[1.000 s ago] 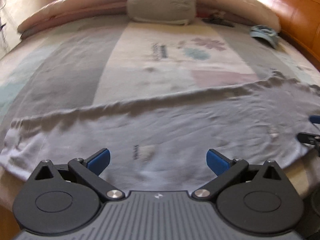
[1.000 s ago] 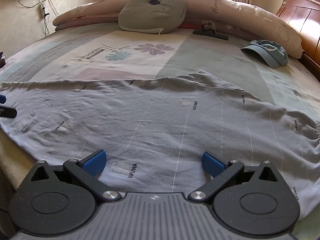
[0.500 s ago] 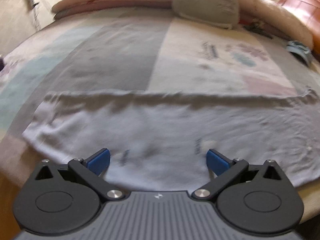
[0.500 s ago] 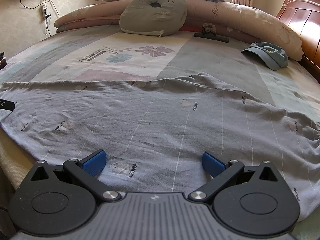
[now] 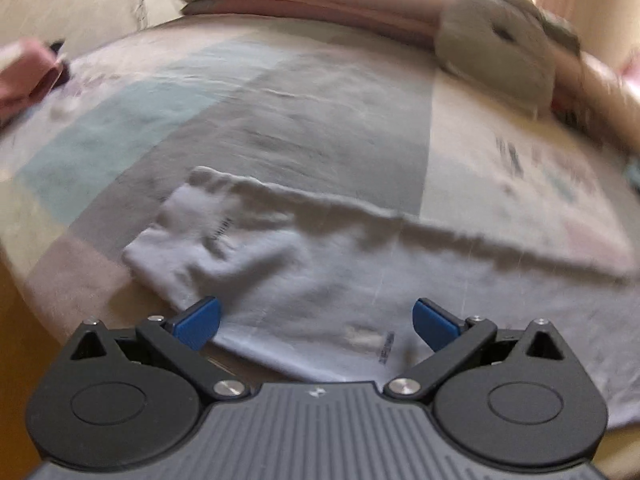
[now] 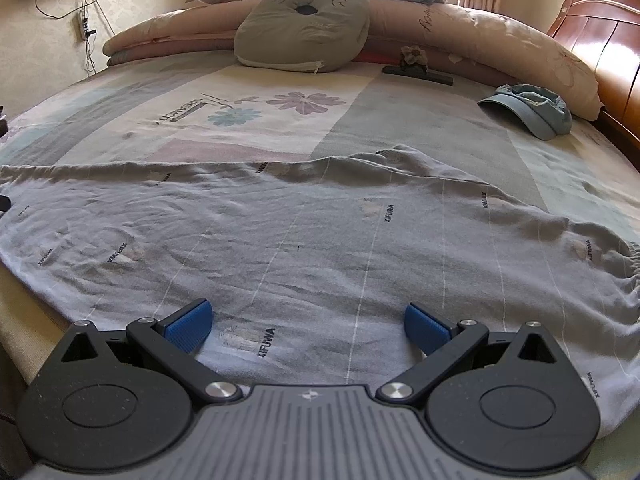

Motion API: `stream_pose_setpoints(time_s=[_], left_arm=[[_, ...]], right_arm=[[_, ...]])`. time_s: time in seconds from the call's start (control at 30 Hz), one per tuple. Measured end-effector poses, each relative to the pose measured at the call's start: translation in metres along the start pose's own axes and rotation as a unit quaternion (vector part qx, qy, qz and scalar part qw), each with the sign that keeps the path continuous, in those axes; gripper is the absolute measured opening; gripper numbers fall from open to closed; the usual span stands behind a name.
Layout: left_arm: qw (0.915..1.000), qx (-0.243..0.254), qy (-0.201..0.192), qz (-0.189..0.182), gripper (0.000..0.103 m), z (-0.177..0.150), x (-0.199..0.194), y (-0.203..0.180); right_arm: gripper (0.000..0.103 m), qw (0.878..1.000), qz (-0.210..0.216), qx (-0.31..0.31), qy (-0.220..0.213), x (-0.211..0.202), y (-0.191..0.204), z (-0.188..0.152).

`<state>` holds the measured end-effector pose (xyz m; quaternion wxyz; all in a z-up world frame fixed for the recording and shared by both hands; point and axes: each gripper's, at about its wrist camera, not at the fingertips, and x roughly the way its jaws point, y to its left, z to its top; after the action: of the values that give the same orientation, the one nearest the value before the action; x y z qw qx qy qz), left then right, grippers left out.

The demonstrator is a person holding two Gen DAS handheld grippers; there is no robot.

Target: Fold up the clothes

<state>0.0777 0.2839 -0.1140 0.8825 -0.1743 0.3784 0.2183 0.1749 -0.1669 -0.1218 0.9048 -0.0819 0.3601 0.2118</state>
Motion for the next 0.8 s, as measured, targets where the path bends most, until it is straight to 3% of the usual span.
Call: stream_pose_setpoints(time_s=[0.07, 0.23, 0.37, 0.43, 0.57, 0.67, 0.73, 0.8], left_arm=[[0.9997, -0.012, -0.013, -0.017, 0.102, 0.009, -0.005, 0.005], [0.9986, 0.011, -0.041, -0.032, 0.102, 0.031, 0.007, 0.003], [0.9977, -0.015, -0.026, -0.062, 0.102, 0.032, 0.03, 0.02], [0.9982, 0.027, -0.031, -0.043, 0.102, 0.032, 0.027, 0.015], [0.9971, 0.063, -0.04, 0.018, 0.102, 0.039, 0.015, 0.007], [0.9972, 0.026, -0.037, -0.06, 0.102, 0.039, 0.006, 0.013], [0.9968, 0.046, -0.027, -0.059, 0.102, 0.033, 0.009, 0.006], [0.9961, 0.081, -0.006, -0.034, 0.102, 0.024, 0.018, -0.004]], right_arm=[[0.103, 1.0, -0.001, 0.001, 0.002, 0.0, 0.0, 0.0], [0.103, 1.0, -0.008, 0.007, 0.005, -0.001, 0.002, 0.0], [0.103, 1.0, -0.015, 0.011, 0.006, -0.001, 0.003, 0.0], [0.103, 1.0, -0.018, 0.013, 0.008, -0.001, 0.004, 0.0], [0.103, 1.0, -0.024, 0.014, 0.011, -0.001, 0.006, 0.001], [0.103, 0.999, -0.03, 0.015, 0.013, -0.001, 0.008, 0.002], [0.103, 0.999, -0.034, 0.016, 0.015, -0.001, 0.009, 0.002], [0.103, 0.999, -0.038, 0.017, 0.016, -0.001, 0.01, 0.003]])
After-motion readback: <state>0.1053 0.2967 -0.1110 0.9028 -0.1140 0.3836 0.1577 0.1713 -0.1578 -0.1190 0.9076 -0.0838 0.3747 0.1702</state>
